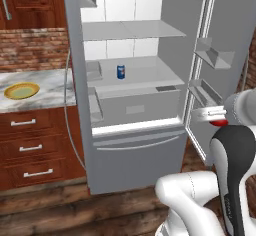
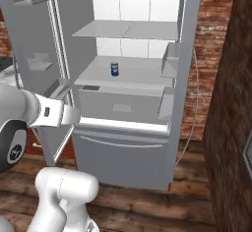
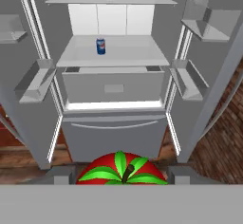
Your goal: Pick tomato from the fridge and place it on the plate on the counter.
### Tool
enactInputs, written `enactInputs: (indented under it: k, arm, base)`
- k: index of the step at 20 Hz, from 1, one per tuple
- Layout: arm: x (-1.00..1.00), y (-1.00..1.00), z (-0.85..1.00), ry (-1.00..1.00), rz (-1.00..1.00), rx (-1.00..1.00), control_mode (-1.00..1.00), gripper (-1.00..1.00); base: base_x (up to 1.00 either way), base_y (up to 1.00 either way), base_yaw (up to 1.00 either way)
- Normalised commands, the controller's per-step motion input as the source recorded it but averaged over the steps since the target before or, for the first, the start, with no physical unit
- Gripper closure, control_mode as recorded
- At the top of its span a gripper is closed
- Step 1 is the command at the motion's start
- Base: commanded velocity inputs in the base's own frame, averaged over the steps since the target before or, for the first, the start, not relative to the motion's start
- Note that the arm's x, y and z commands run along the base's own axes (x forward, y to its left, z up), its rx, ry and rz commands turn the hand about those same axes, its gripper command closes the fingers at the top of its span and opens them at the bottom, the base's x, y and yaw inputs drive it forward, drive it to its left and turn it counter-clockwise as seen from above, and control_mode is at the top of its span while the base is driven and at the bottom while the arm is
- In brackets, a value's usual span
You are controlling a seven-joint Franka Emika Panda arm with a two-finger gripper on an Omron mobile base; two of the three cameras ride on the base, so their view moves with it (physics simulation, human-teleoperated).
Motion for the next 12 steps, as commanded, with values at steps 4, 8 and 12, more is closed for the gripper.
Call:
enactInputs:
  k: [4, 8, 12]
  arm:
    - [0.0, 0.0, 0.0, 0.0, 0.0, 0.0, 1.0, 1.0]
    - [0.0, 0.0, 0.0, 0.0, 0.0, 0.0, 1.0, 1.0]
    - [0.0, 0.0, 0.0, 0.0, 0.0, 0.0, 1.0, 1.0]
  base:
    - [-0.07, 0.93, -0.01]
    - [0.0, 1.0, -0.02]
    - [0.0, 1.0, -0.02]
